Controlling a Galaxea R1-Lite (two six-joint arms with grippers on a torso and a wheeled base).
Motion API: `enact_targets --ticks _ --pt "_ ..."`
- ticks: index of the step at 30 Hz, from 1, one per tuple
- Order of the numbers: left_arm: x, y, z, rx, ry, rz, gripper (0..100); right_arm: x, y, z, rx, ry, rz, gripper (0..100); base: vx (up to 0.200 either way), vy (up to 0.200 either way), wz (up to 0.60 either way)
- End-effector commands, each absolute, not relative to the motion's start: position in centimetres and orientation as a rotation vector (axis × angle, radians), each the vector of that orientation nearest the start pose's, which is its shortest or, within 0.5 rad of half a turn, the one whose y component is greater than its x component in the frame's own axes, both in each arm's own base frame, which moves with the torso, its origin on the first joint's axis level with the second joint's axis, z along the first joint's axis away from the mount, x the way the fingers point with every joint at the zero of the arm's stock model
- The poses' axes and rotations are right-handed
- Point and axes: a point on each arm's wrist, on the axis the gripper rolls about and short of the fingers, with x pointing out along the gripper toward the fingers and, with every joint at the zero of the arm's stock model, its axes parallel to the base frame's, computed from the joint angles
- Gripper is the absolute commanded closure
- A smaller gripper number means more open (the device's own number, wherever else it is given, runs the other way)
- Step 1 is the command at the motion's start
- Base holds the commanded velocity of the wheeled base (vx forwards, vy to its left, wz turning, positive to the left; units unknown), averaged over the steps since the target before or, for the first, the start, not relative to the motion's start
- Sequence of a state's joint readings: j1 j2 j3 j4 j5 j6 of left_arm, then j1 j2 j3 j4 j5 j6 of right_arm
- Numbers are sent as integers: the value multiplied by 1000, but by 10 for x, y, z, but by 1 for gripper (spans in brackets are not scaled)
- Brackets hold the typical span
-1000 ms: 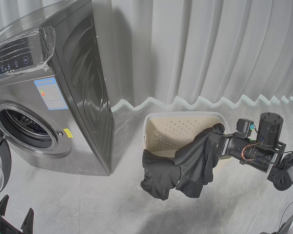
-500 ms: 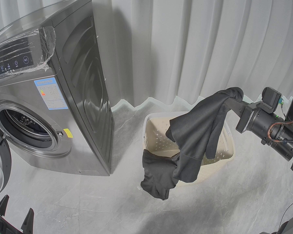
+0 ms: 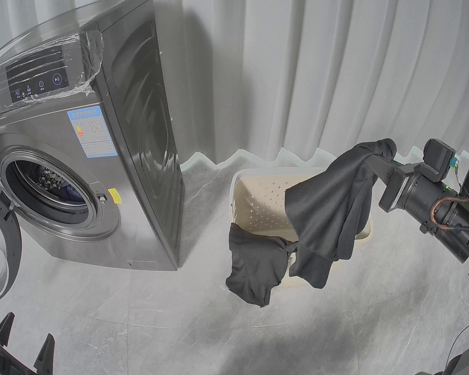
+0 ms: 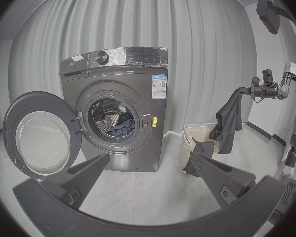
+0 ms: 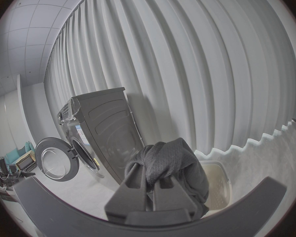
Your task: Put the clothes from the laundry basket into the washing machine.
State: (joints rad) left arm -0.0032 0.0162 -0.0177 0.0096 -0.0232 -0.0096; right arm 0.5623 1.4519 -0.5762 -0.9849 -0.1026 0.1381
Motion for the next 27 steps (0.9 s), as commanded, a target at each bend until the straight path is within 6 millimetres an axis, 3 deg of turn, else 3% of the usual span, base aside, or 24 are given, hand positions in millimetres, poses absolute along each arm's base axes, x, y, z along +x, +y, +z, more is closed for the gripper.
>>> enact_targets --ticks 1,27 --pt "-23 0 75 -14 9 -26 0 198 127 222 170 -65 480 100 0 0 0" --pt "-23 0 76 -19 13 -31 0 195 139 227 185 -81 529 100 0 200 0"
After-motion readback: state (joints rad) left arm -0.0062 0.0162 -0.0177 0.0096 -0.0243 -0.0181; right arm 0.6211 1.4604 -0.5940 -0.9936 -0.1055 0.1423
